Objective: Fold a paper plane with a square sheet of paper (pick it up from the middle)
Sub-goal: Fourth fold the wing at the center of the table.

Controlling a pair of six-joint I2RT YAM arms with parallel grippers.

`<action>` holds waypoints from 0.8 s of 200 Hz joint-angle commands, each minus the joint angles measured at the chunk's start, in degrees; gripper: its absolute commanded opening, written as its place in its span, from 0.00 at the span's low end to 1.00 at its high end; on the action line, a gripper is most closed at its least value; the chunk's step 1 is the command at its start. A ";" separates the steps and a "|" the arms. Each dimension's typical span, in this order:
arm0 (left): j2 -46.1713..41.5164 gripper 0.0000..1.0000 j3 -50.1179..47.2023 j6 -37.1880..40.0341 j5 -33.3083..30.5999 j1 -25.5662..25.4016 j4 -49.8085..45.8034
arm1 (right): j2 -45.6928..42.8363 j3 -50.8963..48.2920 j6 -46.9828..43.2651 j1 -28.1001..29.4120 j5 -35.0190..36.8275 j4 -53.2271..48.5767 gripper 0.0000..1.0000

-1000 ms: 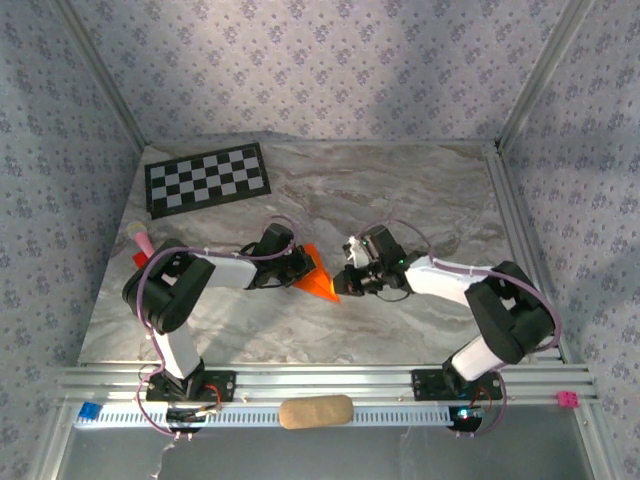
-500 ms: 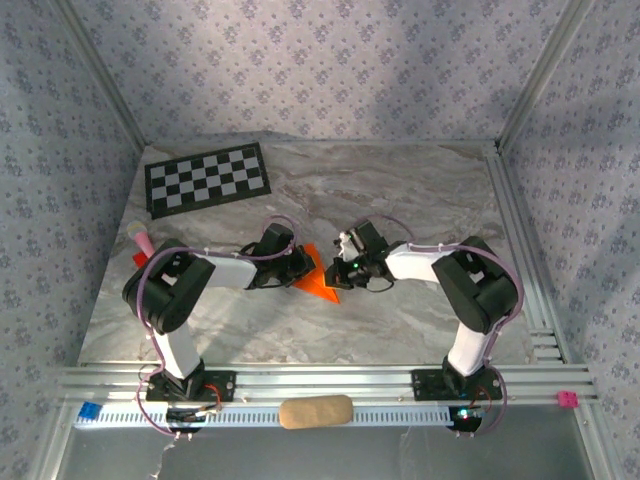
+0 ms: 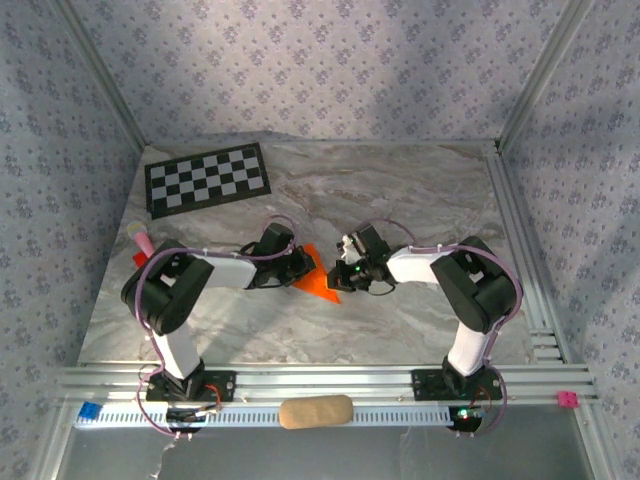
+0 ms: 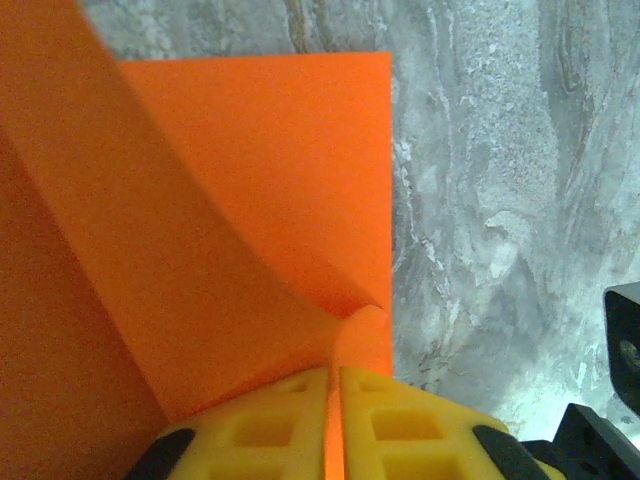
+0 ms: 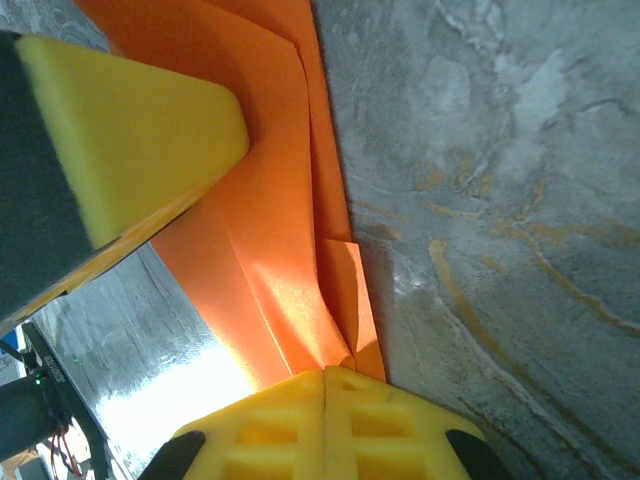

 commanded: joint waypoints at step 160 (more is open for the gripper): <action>0.72 0.10 -2.58 -0.07 -1.88 -1.91 -1.19 | 2.37 -2.73 1.19 -0.48 4.28 -6.30 0.00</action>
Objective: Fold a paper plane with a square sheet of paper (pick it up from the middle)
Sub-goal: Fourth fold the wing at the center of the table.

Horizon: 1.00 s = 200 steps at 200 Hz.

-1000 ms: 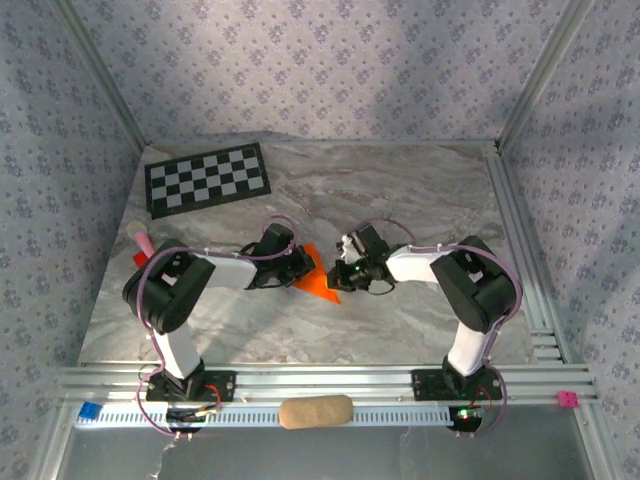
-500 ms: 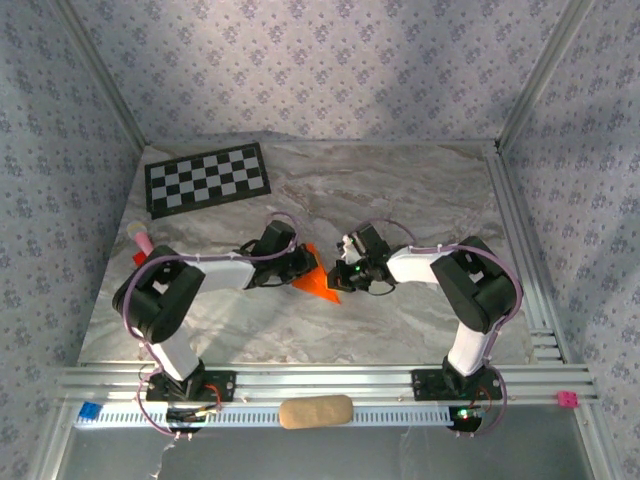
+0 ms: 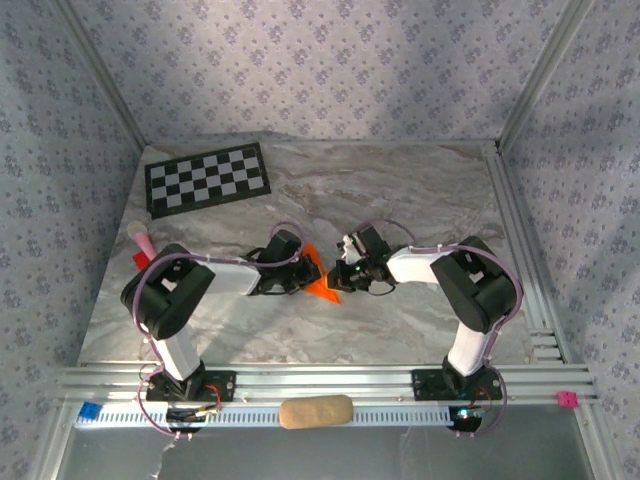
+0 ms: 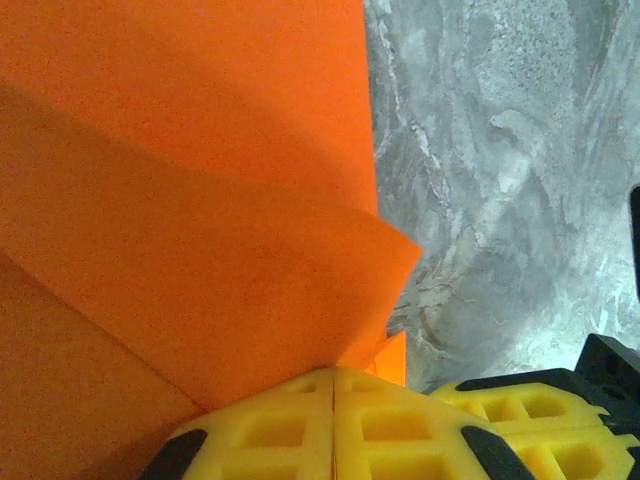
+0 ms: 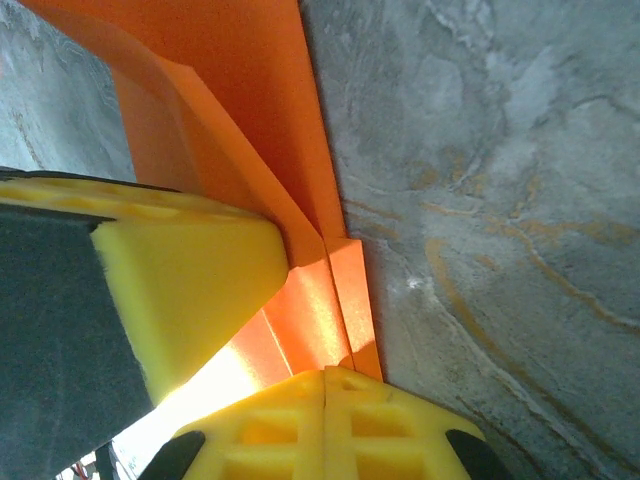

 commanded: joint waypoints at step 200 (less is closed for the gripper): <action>2.42 0.07 1.02 1.44 -1.11 3.18 -4.15 | 1.86 5.85 -1.16 1.80 1.08 -6.24 0.04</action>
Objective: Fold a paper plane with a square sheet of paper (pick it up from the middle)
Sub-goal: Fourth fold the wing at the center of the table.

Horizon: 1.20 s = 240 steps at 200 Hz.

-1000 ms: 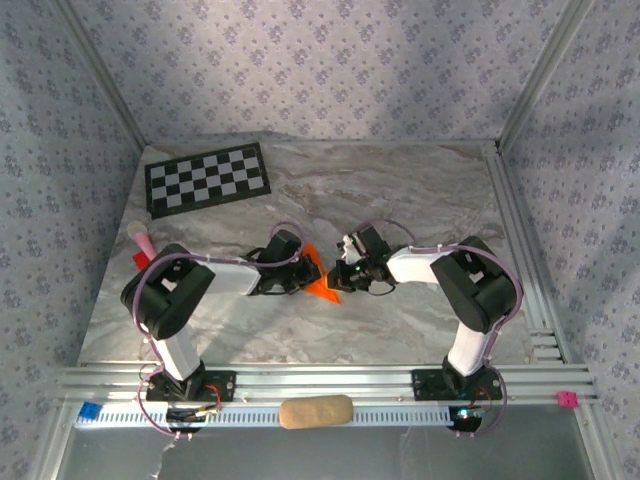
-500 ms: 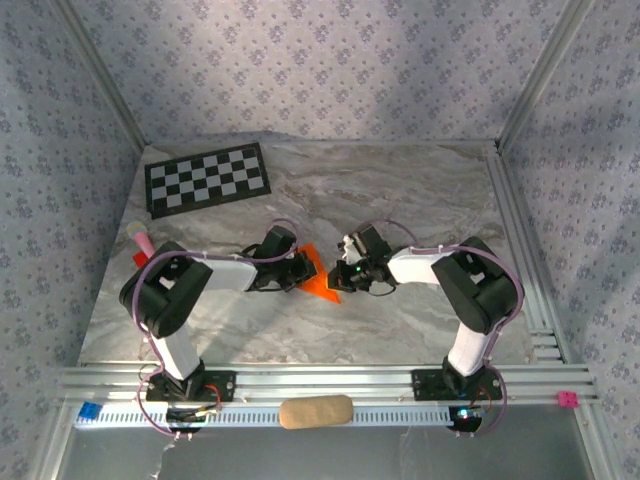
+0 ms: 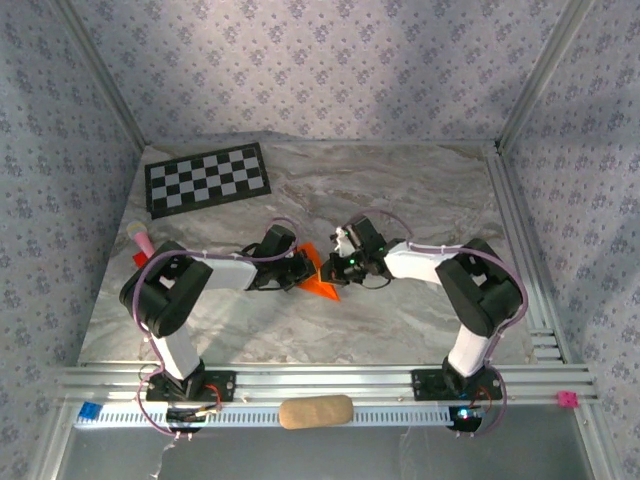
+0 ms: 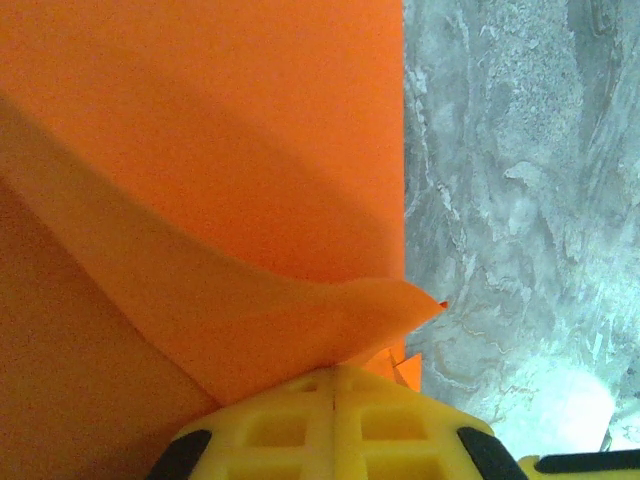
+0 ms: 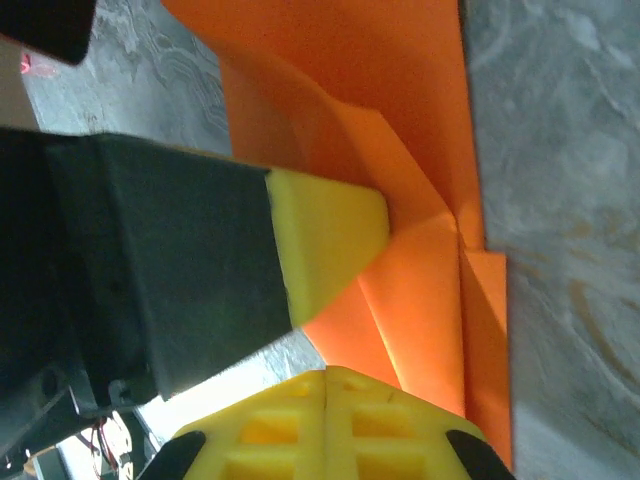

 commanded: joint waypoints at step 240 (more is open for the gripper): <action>5.89 0.09 3.54 10.18 0.84 16.60 -5.29 | 3.26 -9.41 -1.65 -1.63 1.91 -1.32 0.00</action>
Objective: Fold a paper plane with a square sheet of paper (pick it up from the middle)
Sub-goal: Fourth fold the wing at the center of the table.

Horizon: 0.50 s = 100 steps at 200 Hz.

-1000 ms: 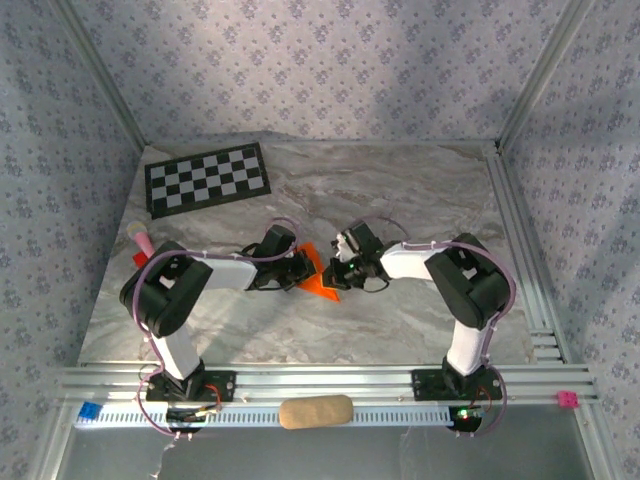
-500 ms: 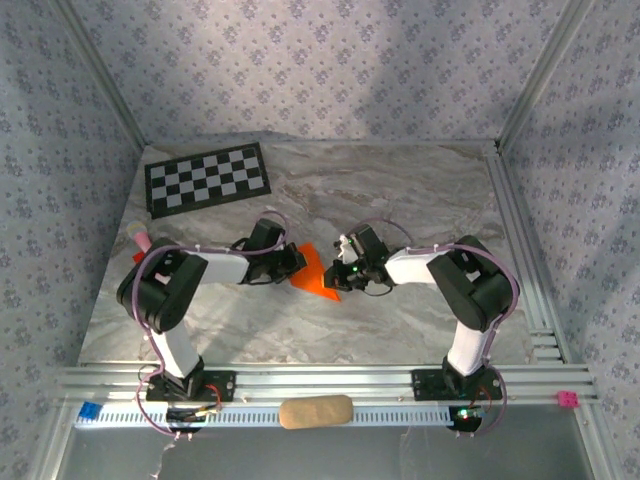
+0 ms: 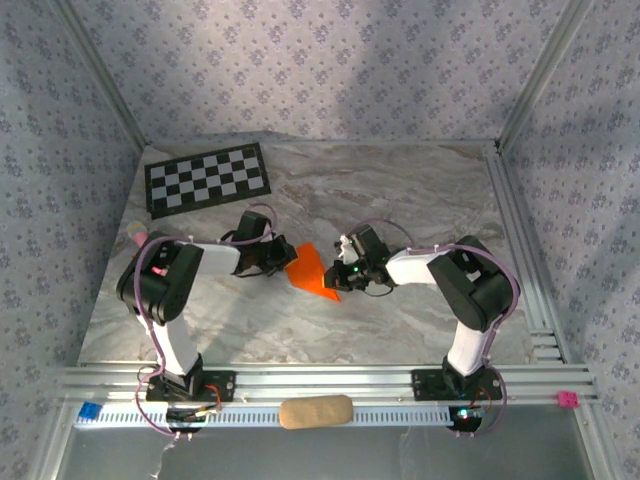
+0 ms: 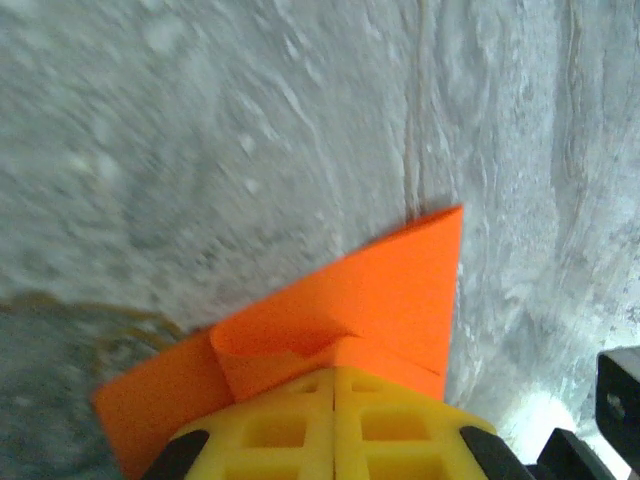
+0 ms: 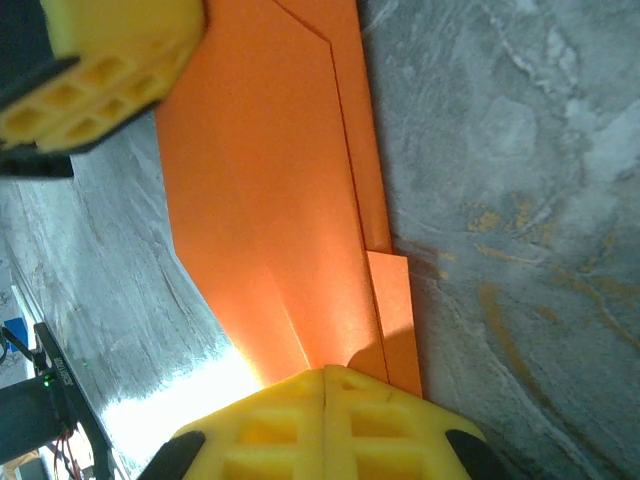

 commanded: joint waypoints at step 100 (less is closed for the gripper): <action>2.44 0.09 4.89 5.26 -6.35 6.59 -8.67 | 1.28 -3.16 -1.41 -0.78 1.56 -9.65 0.00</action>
